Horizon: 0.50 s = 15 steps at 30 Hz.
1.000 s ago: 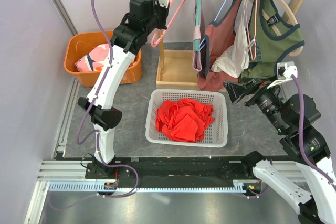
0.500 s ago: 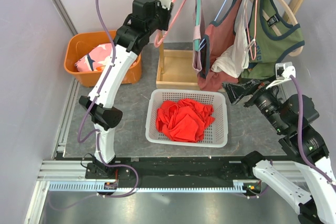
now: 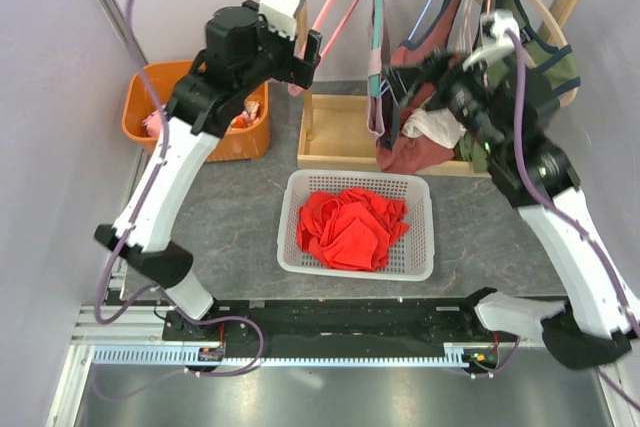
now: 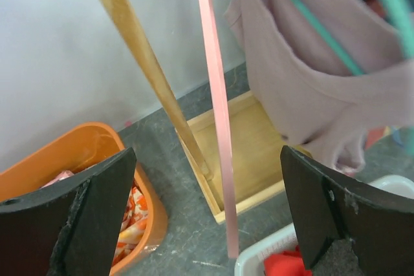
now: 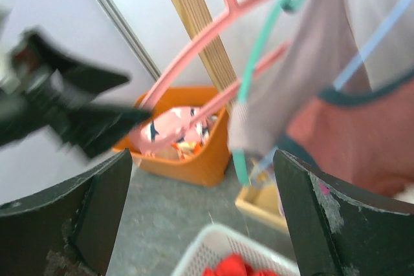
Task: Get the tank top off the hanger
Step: Place the hanger at the clothesline, then pick up the hanger from the clothesline.
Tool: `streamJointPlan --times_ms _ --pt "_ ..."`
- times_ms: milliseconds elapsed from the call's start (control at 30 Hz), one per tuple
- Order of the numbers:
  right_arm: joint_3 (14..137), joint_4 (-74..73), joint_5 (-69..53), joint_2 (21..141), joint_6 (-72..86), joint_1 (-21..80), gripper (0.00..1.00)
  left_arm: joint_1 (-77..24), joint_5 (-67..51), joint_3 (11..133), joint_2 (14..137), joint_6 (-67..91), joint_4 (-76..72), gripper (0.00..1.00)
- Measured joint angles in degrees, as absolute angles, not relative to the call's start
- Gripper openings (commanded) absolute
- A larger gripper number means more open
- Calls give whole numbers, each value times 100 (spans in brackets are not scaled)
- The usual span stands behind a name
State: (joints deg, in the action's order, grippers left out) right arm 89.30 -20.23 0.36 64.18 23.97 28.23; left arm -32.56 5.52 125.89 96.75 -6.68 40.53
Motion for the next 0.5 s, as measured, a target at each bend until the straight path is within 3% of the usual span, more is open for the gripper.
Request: streamJointPlan --times_ms 200,500 --pt "10551 -1935 115 7907 2318 2823 98 -3295 257 11552 8156 -672 4021 100" --pt "11255 -2010 1083 9124 2137 3197 98 -3293 113 10632 6919 -790 4053 99"
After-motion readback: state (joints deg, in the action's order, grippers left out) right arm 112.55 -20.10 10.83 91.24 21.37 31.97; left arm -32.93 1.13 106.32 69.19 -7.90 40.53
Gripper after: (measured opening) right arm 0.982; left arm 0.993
